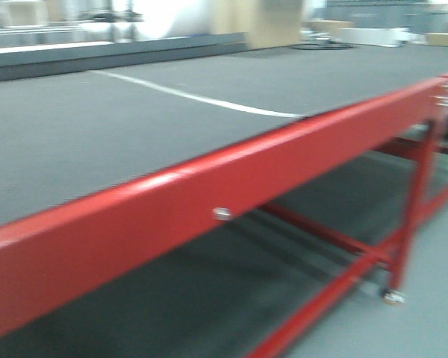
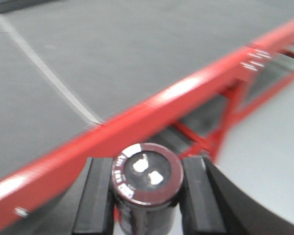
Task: Place cylindrical capacitor in blue bin on shelf
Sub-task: 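Drive the base to the shelf of blue bins holding both cylinders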
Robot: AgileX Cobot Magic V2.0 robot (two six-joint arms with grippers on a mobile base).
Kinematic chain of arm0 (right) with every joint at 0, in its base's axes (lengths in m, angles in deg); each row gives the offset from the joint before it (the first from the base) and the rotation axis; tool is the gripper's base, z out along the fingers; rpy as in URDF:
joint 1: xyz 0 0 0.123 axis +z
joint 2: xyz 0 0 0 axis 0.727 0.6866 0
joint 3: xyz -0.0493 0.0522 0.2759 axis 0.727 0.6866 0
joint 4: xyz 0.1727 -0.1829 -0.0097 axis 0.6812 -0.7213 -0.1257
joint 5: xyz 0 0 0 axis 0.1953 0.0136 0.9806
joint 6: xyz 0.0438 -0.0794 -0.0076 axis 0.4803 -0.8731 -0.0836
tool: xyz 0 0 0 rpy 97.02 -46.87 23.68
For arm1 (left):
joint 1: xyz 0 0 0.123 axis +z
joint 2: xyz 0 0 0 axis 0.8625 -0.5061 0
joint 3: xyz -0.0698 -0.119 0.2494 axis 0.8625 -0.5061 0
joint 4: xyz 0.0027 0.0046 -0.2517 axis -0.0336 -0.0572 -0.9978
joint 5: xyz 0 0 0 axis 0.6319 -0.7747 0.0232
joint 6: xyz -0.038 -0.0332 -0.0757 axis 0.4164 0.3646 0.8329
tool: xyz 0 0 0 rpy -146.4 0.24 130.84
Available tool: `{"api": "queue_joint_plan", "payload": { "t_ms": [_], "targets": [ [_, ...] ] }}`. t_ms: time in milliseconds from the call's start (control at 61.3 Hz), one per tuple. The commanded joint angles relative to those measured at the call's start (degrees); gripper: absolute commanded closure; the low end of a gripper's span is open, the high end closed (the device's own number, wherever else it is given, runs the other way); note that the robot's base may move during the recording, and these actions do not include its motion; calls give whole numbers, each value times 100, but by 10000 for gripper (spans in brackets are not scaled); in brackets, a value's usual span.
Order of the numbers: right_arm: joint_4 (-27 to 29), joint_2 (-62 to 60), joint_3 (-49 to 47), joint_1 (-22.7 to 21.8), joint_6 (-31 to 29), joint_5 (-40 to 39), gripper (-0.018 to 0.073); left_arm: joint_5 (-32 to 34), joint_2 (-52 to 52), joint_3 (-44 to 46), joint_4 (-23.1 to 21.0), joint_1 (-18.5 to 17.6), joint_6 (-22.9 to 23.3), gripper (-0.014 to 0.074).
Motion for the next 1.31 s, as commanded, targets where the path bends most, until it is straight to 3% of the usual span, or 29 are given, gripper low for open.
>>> {"api": "queue_joint_plan", "payload": {
  "t_ms": [0,1289],
  "targets": [
    [-34,-37,-57,-5,-3,-130,721,95,36,51,-21,-27,-3,707],
    [-34,-37,-57,-5,-3,-130,721,95,36,51,-21,-27,-3,707]
  ]
}}
